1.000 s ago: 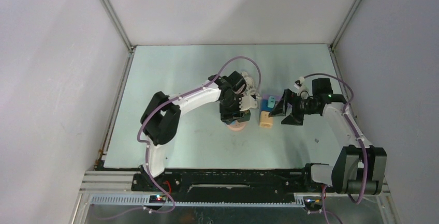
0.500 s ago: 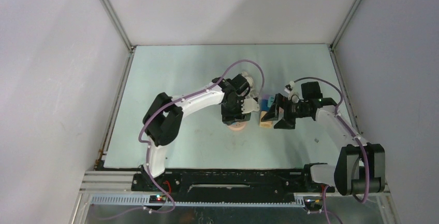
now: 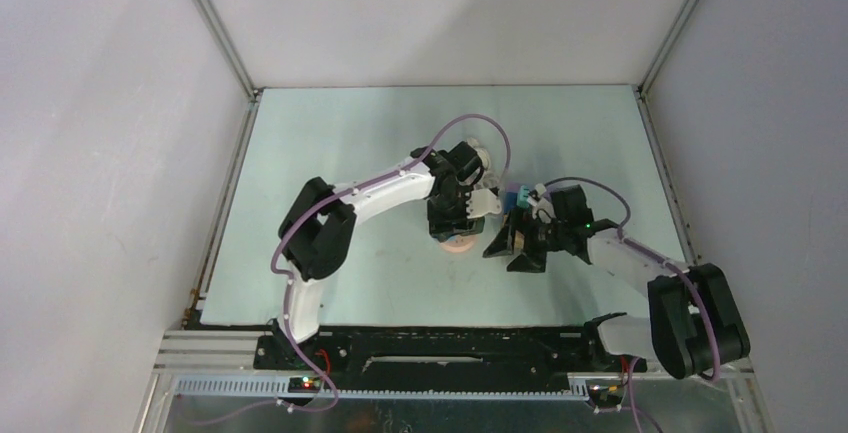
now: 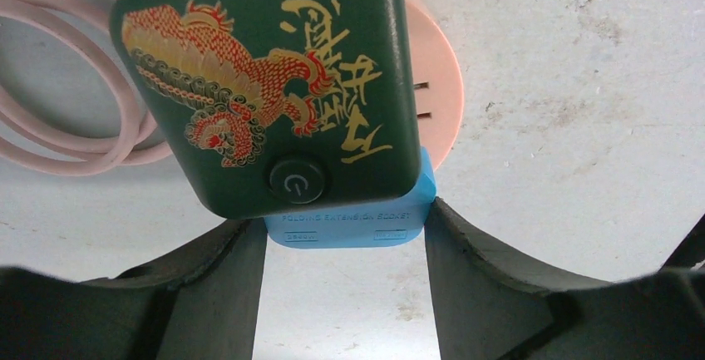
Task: Insert the plug
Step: Insert the plug into the socket.
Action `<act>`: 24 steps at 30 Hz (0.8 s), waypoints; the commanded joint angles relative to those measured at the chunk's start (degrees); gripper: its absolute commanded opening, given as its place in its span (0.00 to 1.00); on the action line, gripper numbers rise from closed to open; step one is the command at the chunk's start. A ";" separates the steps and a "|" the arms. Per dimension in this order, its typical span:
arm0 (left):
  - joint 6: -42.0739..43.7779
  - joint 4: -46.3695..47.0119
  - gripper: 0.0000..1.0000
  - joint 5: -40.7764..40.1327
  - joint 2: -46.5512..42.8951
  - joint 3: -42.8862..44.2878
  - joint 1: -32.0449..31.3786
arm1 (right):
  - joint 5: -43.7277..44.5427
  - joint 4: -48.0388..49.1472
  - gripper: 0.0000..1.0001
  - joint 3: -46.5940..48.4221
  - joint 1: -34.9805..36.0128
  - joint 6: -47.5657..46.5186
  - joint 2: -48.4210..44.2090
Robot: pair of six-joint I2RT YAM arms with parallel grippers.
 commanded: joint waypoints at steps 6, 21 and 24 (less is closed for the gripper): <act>3.09 1.49 0.00 2.51 1.17 -0.31 2.31 | 9.54 34.55 0.90 -0.58 9.71 21.98 11.32; 5.10 3.33 0.00 7.01 -0.96 -3.25 3.01 | 31.08 45.37 0.86 -0.74 20.15 32.05 16.87; 5.40 3.37 0.00 7.52 -0.95 -3.38 3.01 | 33.44 49.49 0.87 -1.01 22.35 33.81 19.11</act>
